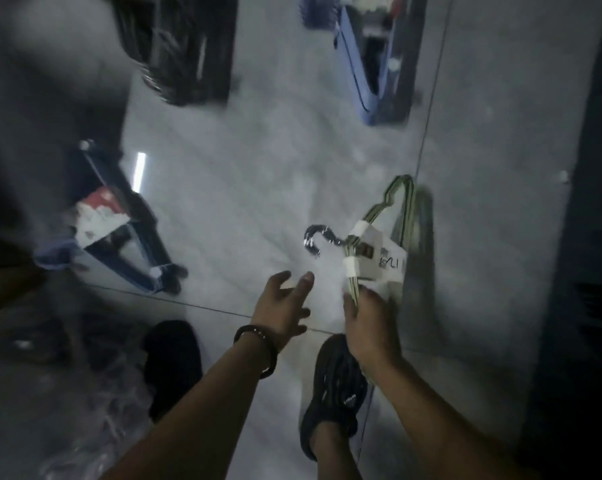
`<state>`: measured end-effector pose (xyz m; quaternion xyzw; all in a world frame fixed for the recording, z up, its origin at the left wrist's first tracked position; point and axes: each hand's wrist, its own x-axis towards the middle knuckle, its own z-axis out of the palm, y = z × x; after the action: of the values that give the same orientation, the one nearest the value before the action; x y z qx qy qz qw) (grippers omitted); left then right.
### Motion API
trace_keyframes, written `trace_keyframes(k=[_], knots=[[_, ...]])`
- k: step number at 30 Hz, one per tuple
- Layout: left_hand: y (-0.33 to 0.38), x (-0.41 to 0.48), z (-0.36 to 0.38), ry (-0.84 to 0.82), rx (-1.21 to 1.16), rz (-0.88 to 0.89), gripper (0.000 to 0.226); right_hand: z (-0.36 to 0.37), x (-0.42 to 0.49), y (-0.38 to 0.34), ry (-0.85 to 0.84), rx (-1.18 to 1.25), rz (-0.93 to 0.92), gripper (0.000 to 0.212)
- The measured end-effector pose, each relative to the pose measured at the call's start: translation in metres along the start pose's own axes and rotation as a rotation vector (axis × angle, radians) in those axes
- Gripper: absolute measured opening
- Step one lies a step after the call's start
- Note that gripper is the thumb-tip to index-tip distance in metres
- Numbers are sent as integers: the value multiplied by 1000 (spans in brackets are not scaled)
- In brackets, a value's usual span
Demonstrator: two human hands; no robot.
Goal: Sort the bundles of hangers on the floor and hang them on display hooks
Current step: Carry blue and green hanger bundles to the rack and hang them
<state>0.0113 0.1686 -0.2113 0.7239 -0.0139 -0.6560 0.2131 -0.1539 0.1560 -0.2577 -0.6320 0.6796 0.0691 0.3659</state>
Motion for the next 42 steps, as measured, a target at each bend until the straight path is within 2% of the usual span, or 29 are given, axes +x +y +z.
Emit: trace_keyframes(k=[2,4,7,10,12,15,17,18,19,20,22,23,27,29,31,33,34,37,39,42], knots=[[21,-17,-30,24,-134,68,68,-9,-21,-41,10,-129,-146,18],[36,-34,-64,68,-262,109,45,-12,-40,-83,0,-258,-268,11],[45,-54,-121,202,-585,130,7,-11,-59,-154,-159,-385,-424,11],[42,-61,-182,400,-766,122,16,1,-70,-222,-230,-434,-520,19],[33,-60,-224,472,-800,76,18,9,-77,-257,-180,-323,-597,26],[2,-28,-286,555,-742,24,21,12,-82,-302,20,-62,-681,23],[-19,1,-325,554,-766,14,26,21,-71,-329,133,-125,-580,41],[-17,2,-342,542,-751,23,24,33,-57,-340,83,-179,-448,56],[-6,-6,-357,558,-748,46,24,48,-44,-350,-76,-185,-302,67],[7,-14,-370,565,-759,62,26,65,-31,-361,-272,-135,-170,65],[19,-9,-391,559,-834,71,24,104,-8,-376,-547,77,-8,31],[19,1,-399,543,-895,74,22,125,4,-378,-553,136,6,18],[18,45,-417,499,-1004,90,12,196,42,-382,-382,77,-39,16],[12,67,-418,517,-1014,67,17,212,47,-400,-407,89,-24,15],[5,85,-417,561,-854,-5,14,223,62,-408,-471,-98,-53,26],[-10,107,-410,534,-551,-144,59,230,77,-409,-550,-372,-40,57],[-15,114,-403,469,-444,-180,68,230,81,-407,-612,-421,-16,64],[-21,133,-380,341,-477,-178,38,233,96,-392,-740,-297,36,56],[-24,152,-371,370,-531,-153,44,238,101,-387,-749,-191,71,60],[-25,161,-365,446,-567,-136,46,244,97,-391,-810,-108,97,44]])
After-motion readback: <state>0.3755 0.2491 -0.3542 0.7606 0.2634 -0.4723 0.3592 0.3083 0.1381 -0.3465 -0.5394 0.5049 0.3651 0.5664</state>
